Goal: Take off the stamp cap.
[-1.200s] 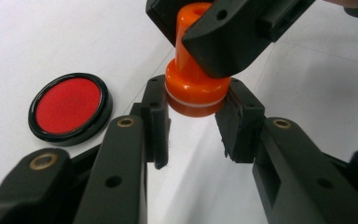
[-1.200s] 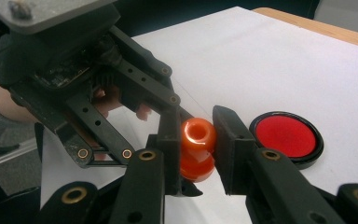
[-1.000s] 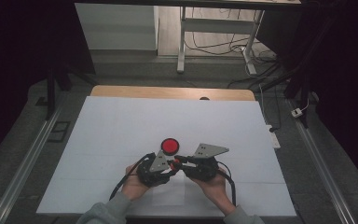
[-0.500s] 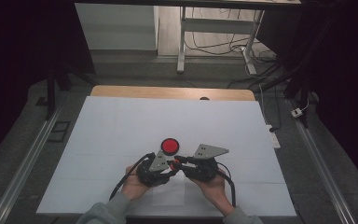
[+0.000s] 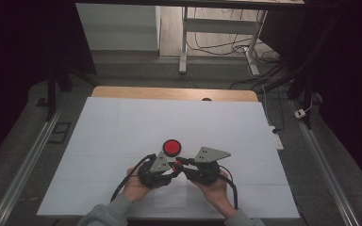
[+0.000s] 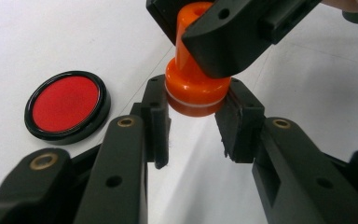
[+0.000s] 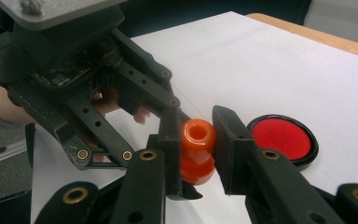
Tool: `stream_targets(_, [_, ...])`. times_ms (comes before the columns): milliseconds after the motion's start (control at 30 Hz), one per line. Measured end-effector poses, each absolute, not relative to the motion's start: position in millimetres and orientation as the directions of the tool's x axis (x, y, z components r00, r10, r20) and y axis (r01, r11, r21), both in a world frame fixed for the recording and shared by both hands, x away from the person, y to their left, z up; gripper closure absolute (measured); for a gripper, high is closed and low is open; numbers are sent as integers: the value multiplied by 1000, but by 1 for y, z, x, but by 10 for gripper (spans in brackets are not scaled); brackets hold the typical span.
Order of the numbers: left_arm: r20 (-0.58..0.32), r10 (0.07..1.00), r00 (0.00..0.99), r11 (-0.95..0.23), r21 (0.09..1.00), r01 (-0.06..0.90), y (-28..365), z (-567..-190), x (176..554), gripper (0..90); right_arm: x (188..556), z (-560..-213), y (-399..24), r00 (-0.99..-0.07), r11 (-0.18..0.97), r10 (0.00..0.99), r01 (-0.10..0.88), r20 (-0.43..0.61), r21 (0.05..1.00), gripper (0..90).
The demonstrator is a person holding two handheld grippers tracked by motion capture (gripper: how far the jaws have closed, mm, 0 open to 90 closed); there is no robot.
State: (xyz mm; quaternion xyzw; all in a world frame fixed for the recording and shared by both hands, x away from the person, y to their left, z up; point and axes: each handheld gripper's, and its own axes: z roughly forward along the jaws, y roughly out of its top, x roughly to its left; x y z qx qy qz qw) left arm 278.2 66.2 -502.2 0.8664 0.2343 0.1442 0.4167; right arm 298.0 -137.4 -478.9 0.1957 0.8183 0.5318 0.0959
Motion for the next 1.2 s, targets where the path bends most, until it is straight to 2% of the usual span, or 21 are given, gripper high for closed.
stream_targets(300, [37, 521, 853, -532, 796, 291, 67, -502, 279, 654, 296, -478, -137, -906, 363, 421, 206, 37, 909, 728])
stream_targets(900, [100, 508, 855, -567, 786, 245, 67, -501, 276, 655, 296, -477, -136, -910, 373, 413, 200, 31, 906, 728])
stream_targets(967, [132, 501, 856, -591, 775, 226, 67, -501, 275, 656, 296, -477, -136, -910, 369, 414, 202, 34, 907, 728])
stream_targets(1033, [188, 484, 855, -672, 706, 225, 63, -508, 276, 656, 295, -475, -139, -898, 335, 438, 200, 36, 921, 729])
stream_targets(1100, [111, 490, 865, -636, 724, 267, 65, -516, 279, 656, 298, -466, -148, -885, 287, 464, 197, 44, 937, 729])
stream_targets(1200, [83, 498, 863, -597, 755, 272, 66, -511, 280, 655, 299, -458, -159, -879, 266, 475, 184, 37, 946, 728])
